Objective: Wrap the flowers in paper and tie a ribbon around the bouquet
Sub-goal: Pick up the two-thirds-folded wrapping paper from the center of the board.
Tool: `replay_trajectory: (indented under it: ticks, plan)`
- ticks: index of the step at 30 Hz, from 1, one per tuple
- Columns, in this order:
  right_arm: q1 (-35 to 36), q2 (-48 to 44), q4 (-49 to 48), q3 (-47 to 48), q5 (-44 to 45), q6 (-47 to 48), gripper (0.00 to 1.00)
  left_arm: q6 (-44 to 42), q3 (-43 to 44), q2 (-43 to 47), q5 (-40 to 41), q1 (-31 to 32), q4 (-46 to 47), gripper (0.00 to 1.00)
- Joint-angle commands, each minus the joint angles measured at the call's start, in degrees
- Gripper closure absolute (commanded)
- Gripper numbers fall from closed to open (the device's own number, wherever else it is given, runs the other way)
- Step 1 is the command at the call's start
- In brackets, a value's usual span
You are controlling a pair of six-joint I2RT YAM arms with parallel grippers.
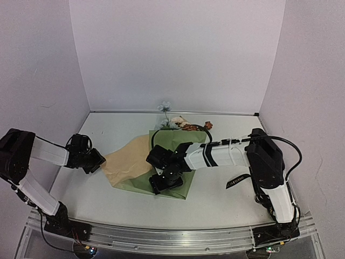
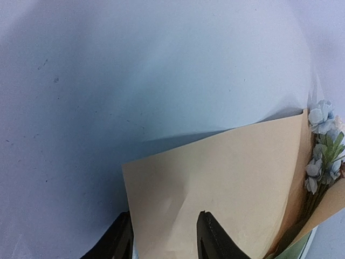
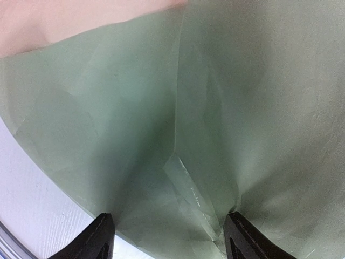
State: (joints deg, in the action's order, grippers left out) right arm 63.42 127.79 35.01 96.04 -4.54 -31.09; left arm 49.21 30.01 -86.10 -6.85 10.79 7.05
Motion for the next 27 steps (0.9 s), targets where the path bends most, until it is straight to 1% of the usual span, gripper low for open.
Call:
replay_trajectory:
  ticks: [1, 3, 6, 8, 11, 16, 22, 27]
  plan:
    - [0.2, 3.3, -0.5, -1.8, -0.6, -0.3, 0.28, -1.7, 1.2, -3.0, -2.2, -0.4, 4.8, 0.68]
    - [0.2, 3.2, -0.6, -2.0, -0.5, -0.3, 0.28, -1.8, 1.5, -2.7, -1.9, -0.3, 4.4, 0.78]
    - [0.2, 3.0, -0.6, -2.3, -0.2, -0.2, 0.27, -2.7, 3.1, -0.3, -1.4, -0.3, 1.0, 0.92]
    - [0.2, 3.0, -0.6, -2.5, 0.0, -0.1, 0.26, -3.5, 5.0, 2.3, -1.3, -0.3, -2.0, 0.98]
    - [0.2, 3.1, -0.6, -2.9, 0.5, 0.0, 0.25, -5.0, 8.0, 6.4, -2.2, -0.3, -8.4, 1.00]
    - [0.3, 3.8, -0.6, -2.9, 1.8, -0.2, 0.24, -5.8, 13.5, 10.0, -7.0, -0.3, -16.7, 1.00]
    - [0.6, 5.7, 0.7, -1.0, 2.9, -0.9, 0.23, -4.8, 17.6, 12.8, -13.8, 0.2, -19.7, 1.00]
    - [0.7, 7.8, 2.1, 1.3, 3.0, -1.8, 0.22, -5.6, 22.9, 10.5, -17.2, 3.7, -20.6, 1.00]
